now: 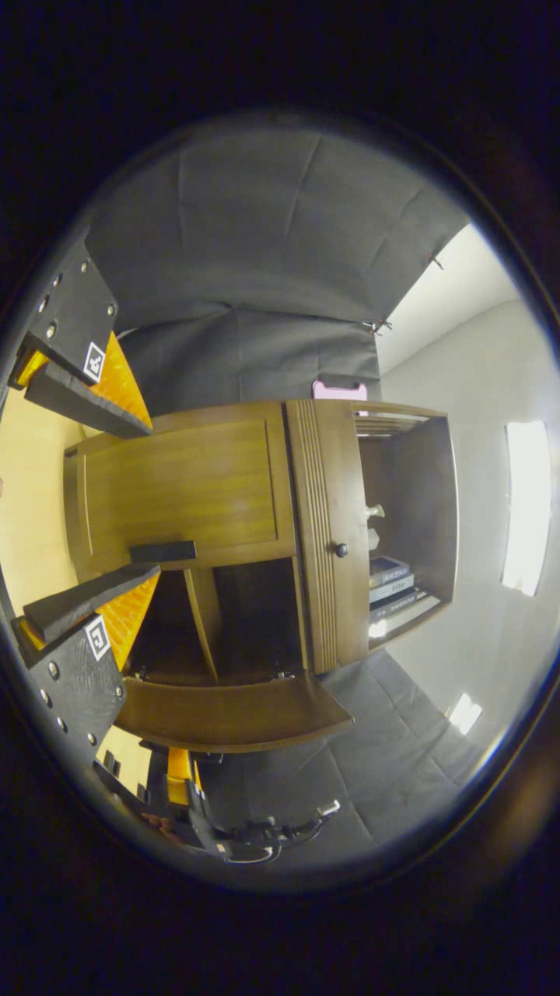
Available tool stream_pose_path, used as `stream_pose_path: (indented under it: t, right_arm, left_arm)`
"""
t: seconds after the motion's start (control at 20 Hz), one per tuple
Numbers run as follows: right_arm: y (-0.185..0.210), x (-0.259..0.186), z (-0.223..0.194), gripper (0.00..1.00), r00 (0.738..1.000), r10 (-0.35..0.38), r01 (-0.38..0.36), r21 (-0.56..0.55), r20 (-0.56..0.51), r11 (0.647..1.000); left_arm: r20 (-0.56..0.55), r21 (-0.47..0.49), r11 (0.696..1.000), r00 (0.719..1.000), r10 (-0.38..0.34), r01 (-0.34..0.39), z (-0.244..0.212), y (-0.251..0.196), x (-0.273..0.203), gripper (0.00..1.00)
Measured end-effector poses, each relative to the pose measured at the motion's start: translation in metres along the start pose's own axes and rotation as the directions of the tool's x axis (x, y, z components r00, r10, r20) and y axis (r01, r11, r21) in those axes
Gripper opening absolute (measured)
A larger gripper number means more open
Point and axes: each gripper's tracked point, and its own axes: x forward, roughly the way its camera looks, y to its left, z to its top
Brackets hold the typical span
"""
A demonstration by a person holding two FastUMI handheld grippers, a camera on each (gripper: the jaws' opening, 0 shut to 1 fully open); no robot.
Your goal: Open the right door of the double-door shoe cabinet with the right hand, and open the left door with the left hand.
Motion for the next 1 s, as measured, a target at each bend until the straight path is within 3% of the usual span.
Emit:
stream_pose_path:
  t: [0.25,0.4,0.45,0.5,0.55,0.6,0.8,0.85,0.9,0.95,1.0]
  right_arm:
    - [-0.042,-0.008,0.003,0.07,1.000,-0.021,0.021,0.031,0.001,0.999]
    - [-0.078,-0.009,0.007,0.07,0.997,-0.080,0.079,0.065,0.010,0.995]
    - [-0.084,-0.011,0.008,0.07,0.997,-0.078,0.077,0.077,0.007,0.994]
    - [-0.085,-0.010,0.006,0.00,0.998,-0.066,0.066,0.083,0.004,0.994]
    - [-0.086,-0.011,0.007,0.05,0.999,-0.053,0.053,0.075,0.004,0.996]
    - [-0.089,-0.011,0.006,0.00,0.999,-0.042,0.042,0.062,0.002,0.997]
    - [-0.102,-0.012,0.007,0.06,1.000,-0.021,0.022,0.059,-0.019,0.998]
    - [-0.105,-0.016,0.007,0.00,0.999,-0.017,0.019,0.070,-0.034,0.997]
    - [-0.109,-0.020,0.005,0.02,0.999,-0.016,0.019,0.080,-0.036,0.997]
    - [-0.120,-0.029,0.005,0.15,0.998,-0.050,0.053,0.081,-0.036,0.995]
    - [-0.122,-0.035,0.001,0.15,0.998,-0.044,0.048,0.091,-0.040,0.995]
  left_arm:
    - [-0.009,0.000,0.999,0.999,-0.035,0.035,-0.006,-0.007,0.004,0.94]
    - [-0.016,0.003,0.999,0.999,-0.048,0.048,-0.006,-0.012,0.007,0.93]
    - [-0.018,0.001,0.999,0.998,-0.053,0.053,-0.006,-0.013,0.010,0.93]
    - [-0.021,-0.001,0.998,0.998,-0.059,0.059,-0.006,-0.014,0.014,0.94]
    - [-0.024,0.000,0.998,0.998,-0.063,0.063,-0.005,-0.016,0.015,0.93]
    - [-0.028,0.000,0.998,0.997,-0.066,0.066,-0.005,-0.017,0.017,0.93]
    - [-0.048,-0.010,0.997,0.996,-0.081,0.081,-0.008,-0.023,0.022,0.93]
    - [-0.053,-0.013,0.996,0.995,-0.084,0.084,-0.010,-0.023,0.023,0.93]
    - [-0.056,-0.017,0.996,0.995,-0.087,0.087,-0.011,-0.024,0.024,0.93]
    - [-0.060,-0.024,0.996,0.994,-0.092,0.091,-0.012,-0.026,0.027,0.93]
    - [-0.065,-0.032,0.995,0.993,-0.099,0.097,-0.014,-0.027,0.027,0.93]
